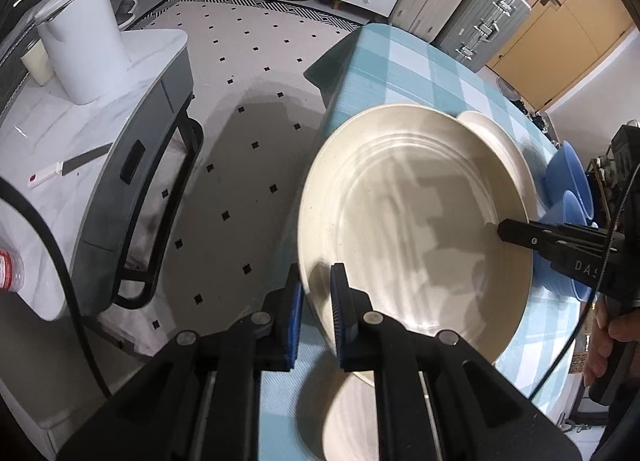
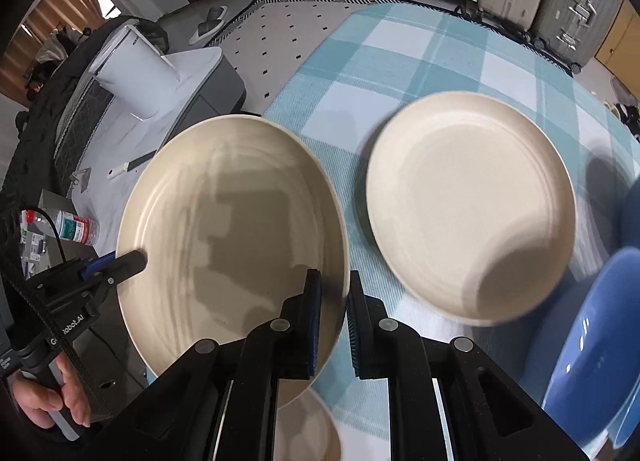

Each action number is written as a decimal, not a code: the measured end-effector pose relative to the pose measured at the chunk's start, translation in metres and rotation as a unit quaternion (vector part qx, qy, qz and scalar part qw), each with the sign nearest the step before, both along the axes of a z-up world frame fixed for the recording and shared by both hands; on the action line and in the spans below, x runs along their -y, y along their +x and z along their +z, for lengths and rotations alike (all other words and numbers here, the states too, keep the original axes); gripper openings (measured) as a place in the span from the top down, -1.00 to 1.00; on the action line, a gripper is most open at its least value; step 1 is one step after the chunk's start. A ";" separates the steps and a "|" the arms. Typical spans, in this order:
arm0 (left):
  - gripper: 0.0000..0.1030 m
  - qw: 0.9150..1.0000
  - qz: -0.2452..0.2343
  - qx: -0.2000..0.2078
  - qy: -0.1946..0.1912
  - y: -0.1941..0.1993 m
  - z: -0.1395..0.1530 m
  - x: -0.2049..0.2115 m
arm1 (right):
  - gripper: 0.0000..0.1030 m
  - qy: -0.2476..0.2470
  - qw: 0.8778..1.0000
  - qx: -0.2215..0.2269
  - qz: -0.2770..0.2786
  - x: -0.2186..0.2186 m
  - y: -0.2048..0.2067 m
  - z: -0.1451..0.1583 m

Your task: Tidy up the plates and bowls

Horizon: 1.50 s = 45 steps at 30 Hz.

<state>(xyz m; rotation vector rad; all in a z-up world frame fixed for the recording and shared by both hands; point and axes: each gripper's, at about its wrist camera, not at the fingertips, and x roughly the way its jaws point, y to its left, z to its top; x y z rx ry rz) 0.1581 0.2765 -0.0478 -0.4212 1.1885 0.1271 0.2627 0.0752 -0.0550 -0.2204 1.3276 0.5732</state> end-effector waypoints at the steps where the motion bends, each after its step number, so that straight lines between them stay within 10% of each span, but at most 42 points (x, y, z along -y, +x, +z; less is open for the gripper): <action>1: 0.80 1.000 0.000 0.001 0.003 -0.003 0.002 0.002 | 0.79 0.000 1.000 0.002 0.001 0.003 -0.005 0.002; 45: 0.78 0.998 -0.027 -0.036 0.039 -0.117 -0.035 0.071 | 0.76 -0.018 0.999 0.047 -0.004 0.072 -0.175 -0.040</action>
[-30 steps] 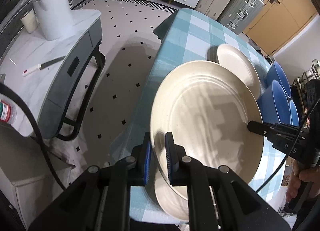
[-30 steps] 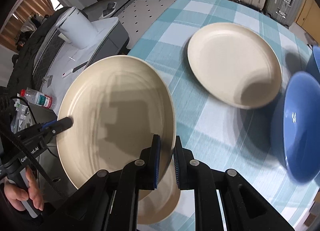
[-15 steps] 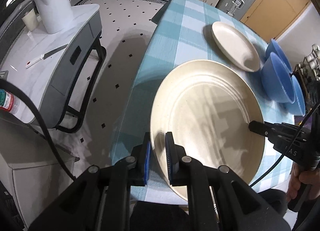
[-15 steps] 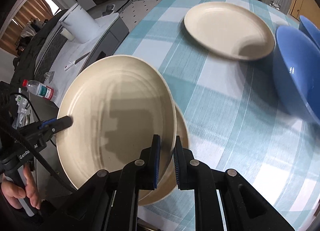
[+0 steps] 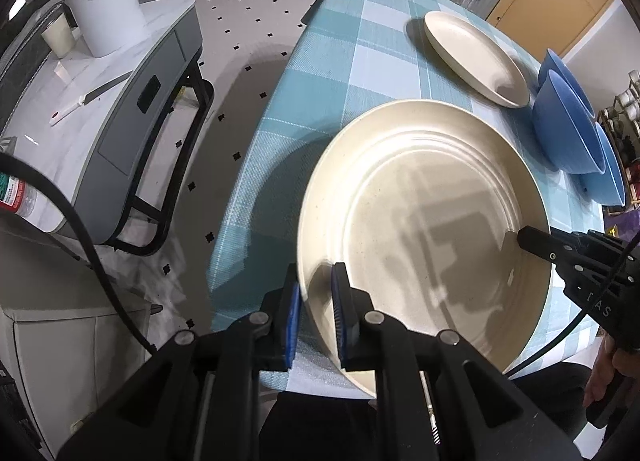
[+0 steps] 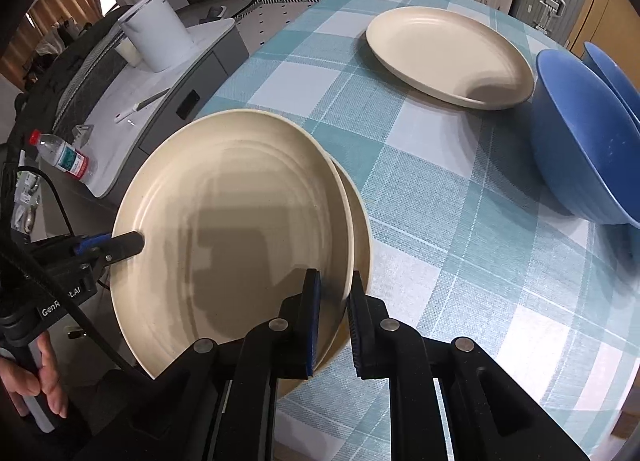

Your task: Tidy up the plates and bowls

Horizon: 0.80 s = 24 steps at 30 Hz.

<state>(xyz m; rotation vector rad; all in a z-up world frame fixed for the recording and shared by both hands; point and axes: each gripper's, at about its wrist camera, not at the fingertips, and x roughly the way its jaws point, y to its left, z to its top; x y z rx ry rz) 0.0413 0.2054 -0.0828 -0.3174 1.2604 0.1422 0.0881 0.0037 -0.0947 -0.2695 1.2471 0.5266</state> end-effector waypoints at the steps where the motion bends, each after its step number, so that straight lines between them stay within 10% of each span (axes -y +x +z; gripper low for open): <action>1: 0.78 1.000 -0.001 -0.001 -0.001 0.001 -0.001 0.001 | 0.75 -0.008 1.000 0.007 0.003 -0.001 0.000 -0.002; 14: 0.77 1.000 -0.014 -0.014 0.022 0.006 -0.005 0.009 | 0.65 -0.108 0.989 0.085 0.061 -0.016 -0.019 -0.014; 24: 0.59 1.000 0.000 -0.009 0.015 0.000 0.003 -0.004 | 0.63 -0.073 0.992 0.080 0.059 -0.002 -0.015 -0.010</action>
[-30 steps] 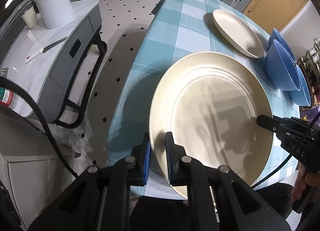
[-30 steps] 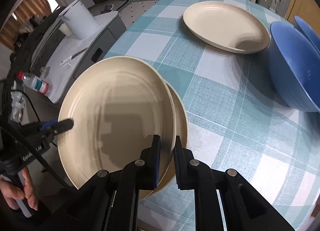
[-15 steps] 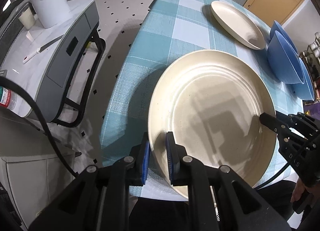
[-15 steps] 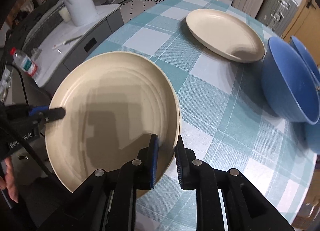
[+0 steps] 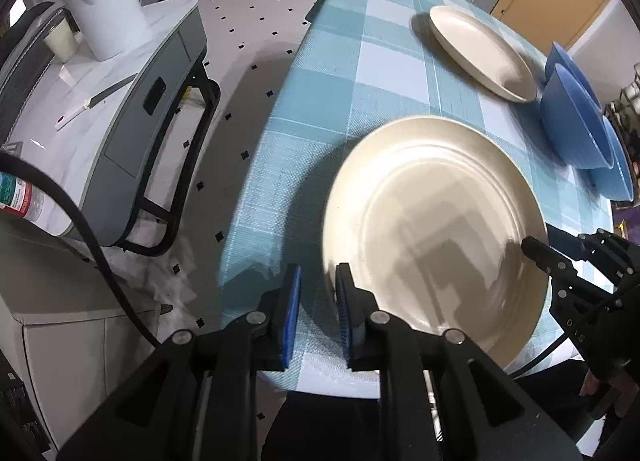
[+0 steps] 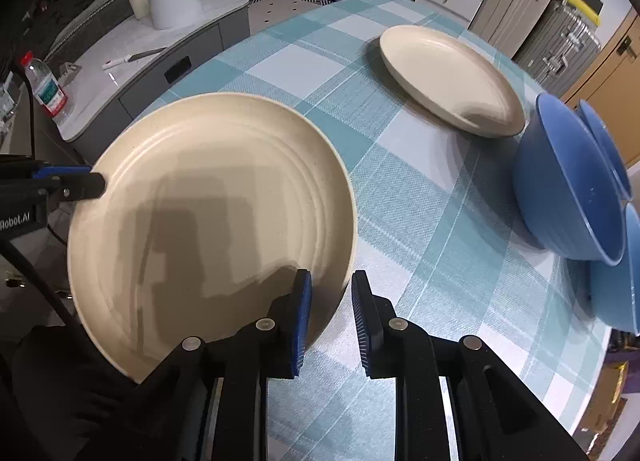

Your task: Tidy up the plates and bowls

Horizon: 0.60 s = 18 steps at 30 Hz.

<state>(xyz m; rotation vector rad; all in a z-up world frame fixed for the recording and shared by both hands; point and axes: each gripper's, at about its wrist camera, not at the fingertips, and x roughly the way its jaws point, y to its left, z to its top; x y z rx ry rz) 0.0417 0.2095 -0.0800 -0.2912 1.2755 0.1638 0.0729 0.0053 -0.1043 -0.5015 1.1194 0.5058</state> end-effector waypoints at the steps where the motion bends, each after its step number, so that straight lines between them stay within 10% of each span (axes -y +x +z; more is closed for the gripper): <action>1: 0.52 1.000 0.002 0.001 0.003 -0.001 0.002 -0.001 | 0.63 0.010 1.000 0.003 -0.008 0.004 0.001 0.004; 3: 0.10 1.000 0.006 0.000 0.010 -0.004 0.002 -0.004 | 0.63 0.035 0.999 -0.012 -0.027 0.013 0.006 0.007; 18: 0.11 0.997 0.000 -0.015 -0.074 -0.002 -0.025 0.002 | 0.58 0.168 0.971 -0.134 -0.109 0.039 0.021 -0.016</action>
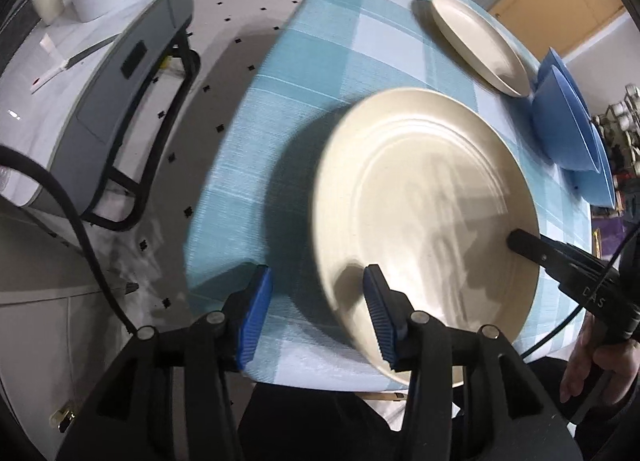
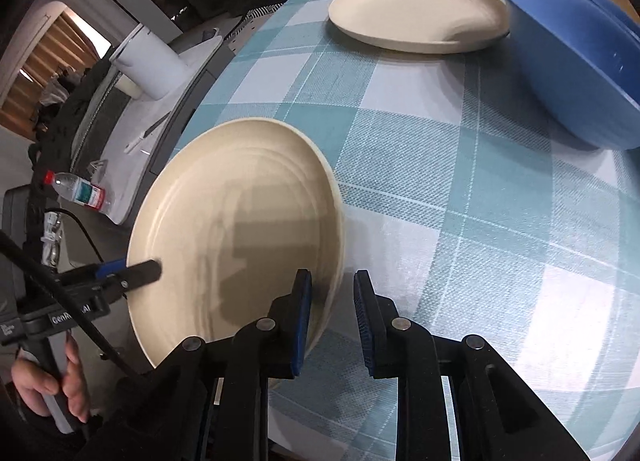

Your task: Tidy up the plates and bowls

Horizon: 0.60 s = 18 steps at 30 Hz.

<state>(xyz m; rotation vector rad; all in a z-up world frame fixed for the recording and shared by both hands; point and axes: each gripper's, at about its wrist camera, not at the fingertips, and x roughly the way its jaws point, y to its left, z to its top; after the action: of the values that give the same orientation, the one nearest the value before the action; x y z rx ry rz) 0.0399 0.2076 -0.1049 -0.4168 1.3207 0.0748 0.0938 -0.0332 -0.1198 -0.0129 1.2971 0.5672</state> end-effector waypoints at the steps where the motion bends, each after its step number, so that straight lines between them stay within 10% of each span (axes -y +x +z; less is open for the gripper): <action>1: 0.11 1.000 -0.004 0.000 0.000 0.001 0.001 0.002 | 0.59 0.006 1.000 -0.002 -0.001 0.001 0.000 -0.001; 18: 0.10 0.999 -0.034 0.000 0.008 0.028 0.003 0.029 | 0.69 0.033 0.999 0.010 -0.020 0.018 0.014 0.001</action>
<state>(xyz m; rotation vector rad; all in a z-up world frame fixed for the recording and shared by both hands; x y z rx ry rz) 0.0681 0.1784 -0.1017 -0.3588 1.3320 0.0279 0.1081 -0.0513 -0.1190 0.0621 1.2553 0.5739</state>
